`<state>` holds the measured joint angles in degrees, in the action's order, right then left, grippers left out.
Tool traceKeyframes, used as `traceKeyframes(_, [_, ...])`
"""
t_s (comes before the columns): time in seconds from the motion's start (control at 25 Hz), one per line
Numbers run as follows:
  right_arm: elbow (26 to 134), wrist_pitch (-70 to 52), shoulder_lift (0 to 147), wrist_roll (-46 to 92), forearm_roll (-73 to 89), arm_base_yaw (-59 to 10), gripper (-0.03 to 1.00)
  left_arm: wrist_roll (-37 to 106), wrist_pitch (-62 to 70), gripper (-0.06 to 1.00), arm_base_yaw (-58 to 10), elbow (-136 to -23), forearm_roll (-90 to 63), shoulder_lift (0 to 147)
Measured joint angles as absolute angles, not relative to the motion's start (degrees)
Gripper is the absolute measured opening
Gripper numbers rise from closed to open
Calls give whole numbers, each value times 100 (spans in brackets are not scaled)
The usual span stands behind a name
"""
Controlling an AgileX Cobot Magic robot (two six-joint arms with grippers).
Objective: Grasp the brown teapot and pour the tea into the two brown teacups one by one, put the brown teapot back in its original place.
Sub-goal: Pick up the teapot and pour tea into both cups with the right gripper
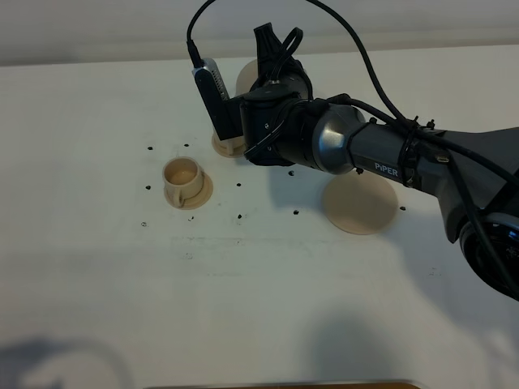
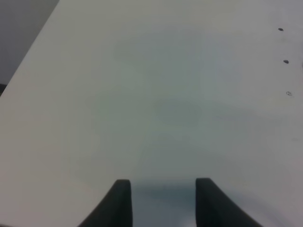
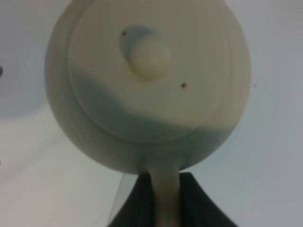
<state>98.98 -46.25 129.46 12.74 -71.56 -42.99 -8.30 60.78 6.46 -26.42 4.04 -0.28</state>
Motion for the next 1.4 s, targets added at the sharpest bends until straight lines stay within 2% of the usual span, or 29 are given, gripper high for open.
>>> traceKeyframes(0.44, [9898, -4625, 12946, 1207, -6893, -4299, 11, -830, 6078, 31, 646, -2642, 404, -28])
traceKeyframes(1.12, [9898, -4648, 12939, 150, -6061, -4293, 11, -830, 6078, 31, 646, -2642, 404, -28])
traceKeyframes(1.4, [10100, -4993, 12646, -85, -5063, -4155, 11, -830, 6078, 31, 646, -2642, 404, -28])
